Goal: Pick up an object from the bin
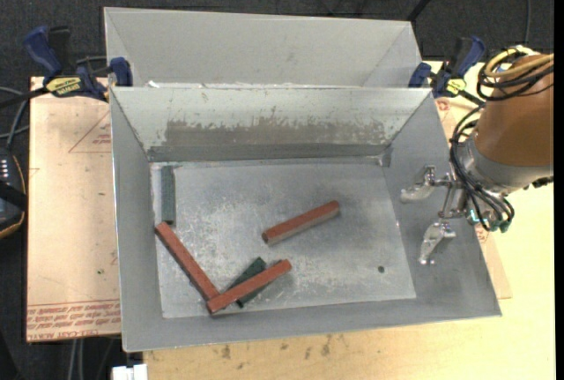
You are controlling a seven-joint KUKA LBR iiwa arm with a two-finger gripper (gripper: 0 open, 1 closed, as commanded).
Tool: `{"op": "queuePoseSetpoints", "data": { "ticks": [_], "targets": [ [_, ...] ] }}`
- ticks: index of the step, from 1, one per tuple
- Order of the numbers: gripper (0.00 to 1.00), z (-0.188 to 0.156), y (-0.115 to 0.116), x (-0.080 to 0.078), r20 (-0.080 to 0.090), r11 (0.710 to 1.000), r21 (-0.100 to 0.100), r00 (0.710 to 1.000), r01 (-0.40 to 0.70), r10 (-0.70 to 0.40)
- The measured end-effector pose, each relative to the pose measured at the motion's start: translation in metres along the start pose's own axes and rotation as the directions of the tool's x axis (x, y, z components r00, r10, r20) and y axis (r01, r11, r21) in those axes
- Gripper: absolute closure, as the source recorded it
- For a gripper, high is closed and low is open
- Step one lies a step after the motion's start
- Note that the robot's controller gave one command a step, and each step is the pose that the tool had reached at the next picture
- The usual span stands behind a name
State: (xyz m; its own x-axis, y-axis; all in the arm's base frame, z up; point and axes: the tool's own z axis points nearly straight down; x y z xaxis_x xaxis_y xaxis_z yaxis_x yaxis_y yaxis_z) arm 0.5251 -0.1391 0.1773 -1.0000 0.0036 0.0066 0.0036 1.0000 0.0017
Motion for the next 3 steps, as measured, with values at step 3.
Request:
{"op": "queuePoseSetpoints", "data": {
  "ticks": [3],
  "targets": [
    [0.0,0.053,0.114,-0.042,0.003,0.997,0.0,0.997,0.071,-0.071]
  ]
}}
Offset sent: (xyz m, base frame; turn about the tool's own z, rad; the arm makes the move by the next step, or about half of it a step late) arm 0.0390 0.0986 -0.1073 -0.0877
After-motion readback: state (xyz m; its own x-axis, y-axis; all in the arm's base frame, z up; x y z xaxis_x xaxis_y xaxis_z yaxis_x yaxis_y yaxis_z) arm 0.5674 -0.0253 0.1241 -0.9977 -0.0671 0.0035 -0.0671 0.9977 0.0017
